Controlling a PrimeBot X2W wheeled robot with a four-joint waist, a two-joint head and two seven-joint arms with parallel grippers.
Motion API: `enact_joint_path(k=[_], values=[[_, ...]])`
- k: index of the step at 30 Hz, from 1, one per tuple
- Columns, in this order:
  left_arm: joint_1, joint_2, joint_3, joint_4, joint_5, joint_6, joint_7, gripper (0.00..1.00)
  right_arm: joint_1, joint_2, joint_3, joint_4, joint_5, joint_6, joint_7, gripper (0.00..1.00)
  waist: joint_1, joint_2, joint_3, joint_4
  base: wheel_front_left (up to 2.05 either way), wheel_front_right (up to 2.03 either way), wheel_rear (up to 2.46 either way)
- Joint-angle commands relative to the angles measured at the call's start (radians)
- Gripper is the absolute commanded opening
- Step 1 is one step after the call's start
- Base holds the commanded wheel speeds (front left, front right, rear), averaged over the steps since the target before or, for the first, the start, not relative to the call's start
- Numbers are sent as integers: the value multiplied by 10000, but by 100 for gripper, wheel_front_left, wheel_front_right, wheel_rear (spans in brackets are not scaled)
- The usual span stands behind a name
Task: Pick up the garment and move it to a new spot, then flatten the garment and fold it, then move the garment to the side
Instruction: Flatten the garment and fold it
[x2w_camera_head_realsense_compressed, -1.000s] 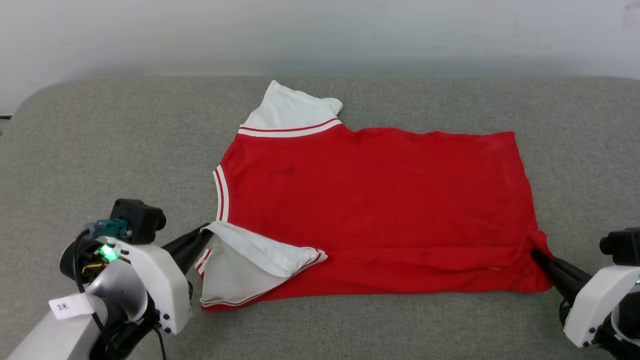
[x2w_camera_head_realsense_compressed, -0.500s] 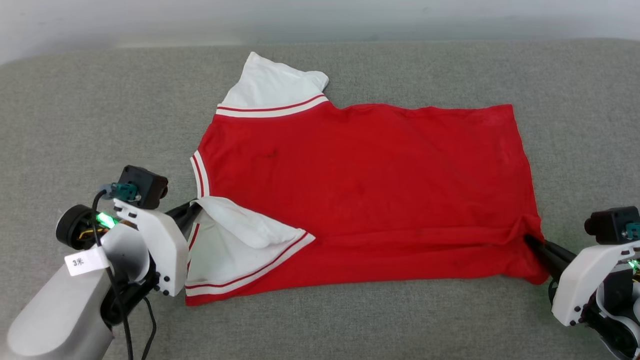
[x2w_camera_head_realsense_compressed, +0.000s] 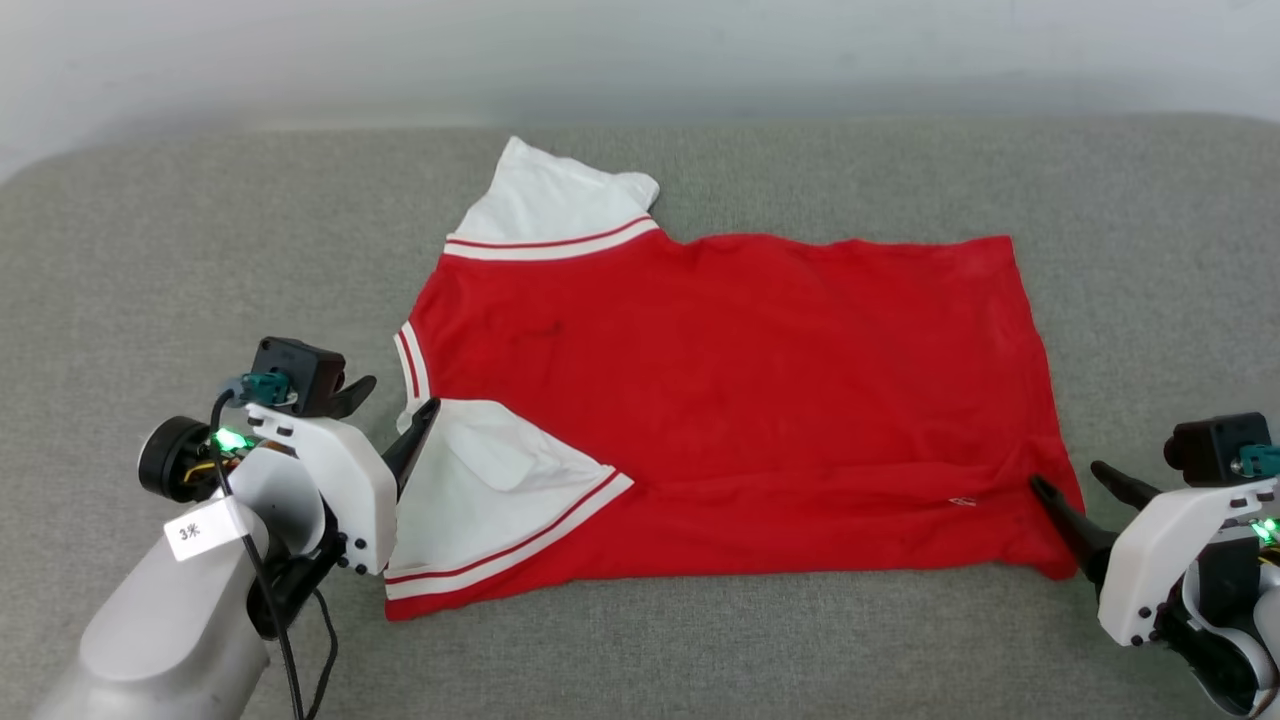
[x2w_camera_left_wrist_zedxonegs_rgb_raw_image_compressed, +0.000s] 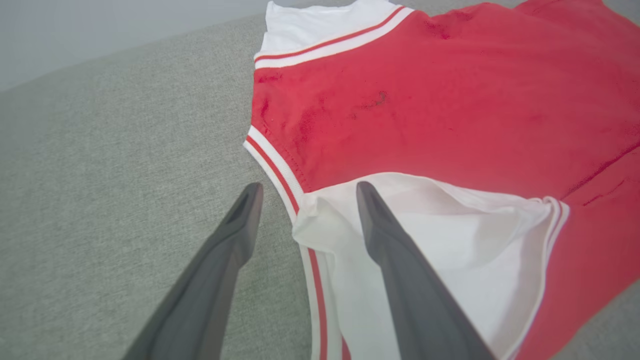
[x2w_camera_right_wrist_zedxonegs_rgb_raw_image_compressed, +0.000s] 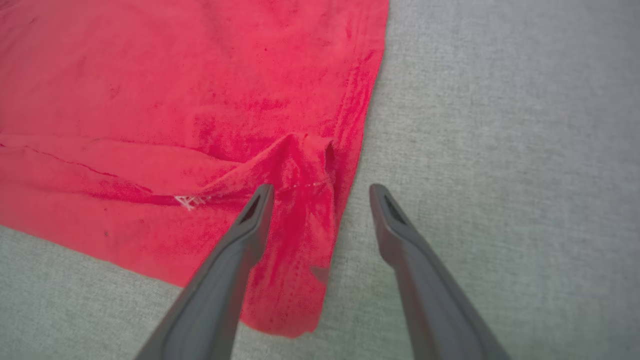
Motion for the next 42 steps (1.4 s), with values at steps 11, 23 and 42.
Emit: enact_joint_path(k=[11, 23, 42], values=[[1629, -534, 665, -1352, -860, 842, -1173, 100, 915, 204, -840, -1258, -940, -9, 421, 100, -1, 0, -1194, 265, 0, 0, 0], [3663, -17, 656, -3878, -1081, 2645, 162, 100, 2834, 1228, -2535, -4216, -2381, -9, 3624, 100, -1, 0, -1153, 162, 0, 0, 0], [3581, 894, 183, -3472, -624, 3795, 2437, 100, 3371, 2259, -3214, -6712, -3424, -9, 5492, 100, -1, 0, 118, -409, 0, 0, 0]])
